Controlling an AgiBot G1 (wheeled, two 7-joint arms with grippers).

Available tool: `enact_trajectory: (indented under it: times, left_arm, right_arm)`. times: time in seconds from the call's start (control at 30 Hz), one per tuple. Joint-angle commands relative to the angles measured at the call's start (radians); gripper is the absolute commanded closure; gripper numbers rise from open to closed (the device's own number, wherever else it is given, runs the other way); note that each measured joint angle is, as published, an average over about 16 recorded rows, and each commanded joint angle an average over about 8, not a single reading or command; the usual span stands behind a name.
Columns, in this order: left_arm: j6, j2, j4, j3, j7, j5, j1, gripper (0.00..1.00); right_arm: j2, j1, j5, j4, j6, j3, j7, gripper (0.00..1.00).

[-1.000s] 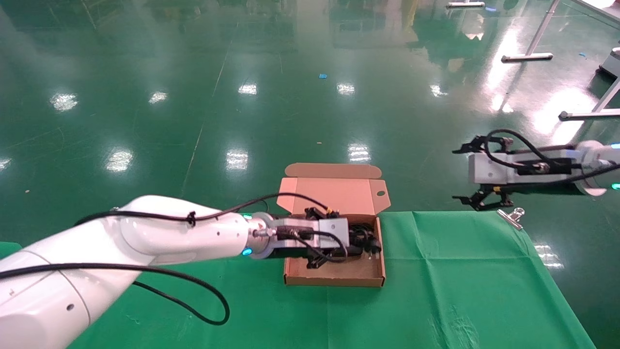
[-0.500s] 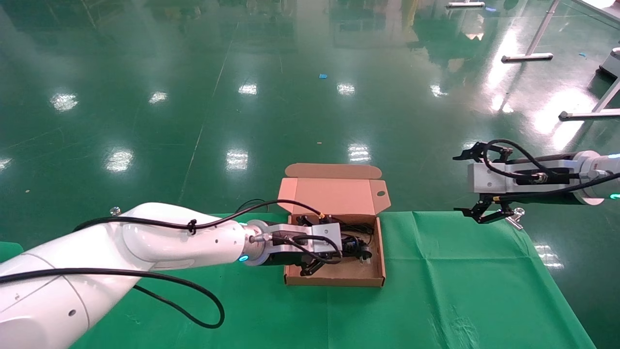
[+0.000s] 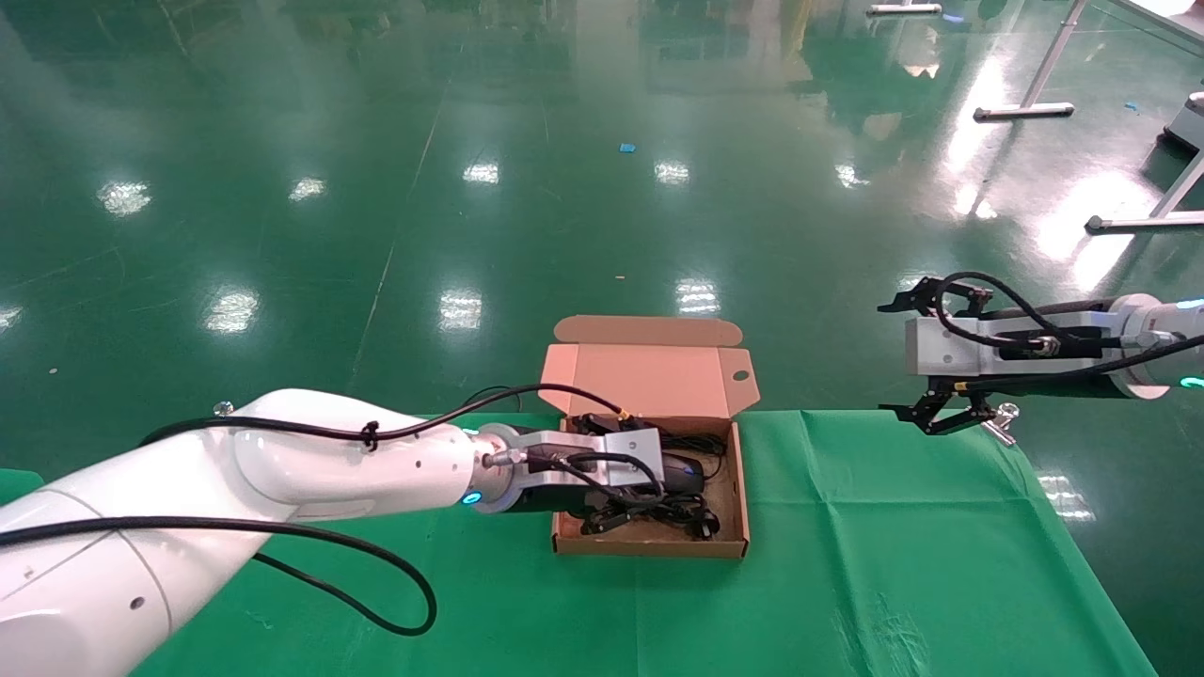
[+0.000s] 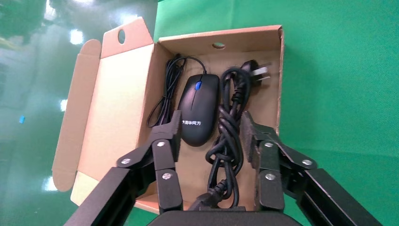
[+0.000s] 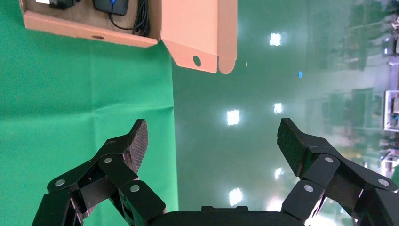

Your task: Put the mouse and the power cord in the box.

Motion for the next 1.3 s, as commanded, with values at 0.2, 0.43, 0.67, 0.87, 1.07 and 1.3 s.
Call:
enact_trajectory:
  times: [0.2, 0.43, 0.67, 0.87, 1.07, 1.3]
  left_arm:
    - [0.079, -0.070, -0.068, -0.106, -0.028, -0.040, 0.052, 0.00]
    - [0.180, -0.158, -0.154, -0.240, -0.063, -0.092, 0.118, 0.00]
    - [0.281, -0.247, -0.240, -0.375, -0.098, -0.143, 0.184, 0.00]
    - [0.367, -0.323, -0.315, -0.490, -0.129, -0.187, 0.240, 0.00]
    - [0.453, -0.399, -0.389, -0.606, -0.159, -0.231, 0.297, 0.00]
    - [0.554, -0.488, -0.475, -0.741, -0.195, -0.283, 0.363, 0.00]
  right_arm:
    - [0.039, -0.075, 0.036, 0.112, -0.037, 0.078, 0.095, 0.00]
    - [0.089, -0.171, 0.083, 0.256, -0.085, 0.179, 0.216, 0.00]
    - [0.140, -0.268, 0.131, 0.401, -0.133, 0.280, 0.339, 0.00]
    - [0.183, -0.351, 0.171, 0.526, -0.174, 0.367, 0.444, 0.00]
    - [0.226, -0.434, 0.211, 0.650, -0.215, 0.454, 0.549, 0.00]
    - [0.277, -0.531, 0.259, 0.795, -0.263, 0.555, 0.672, 0.00]
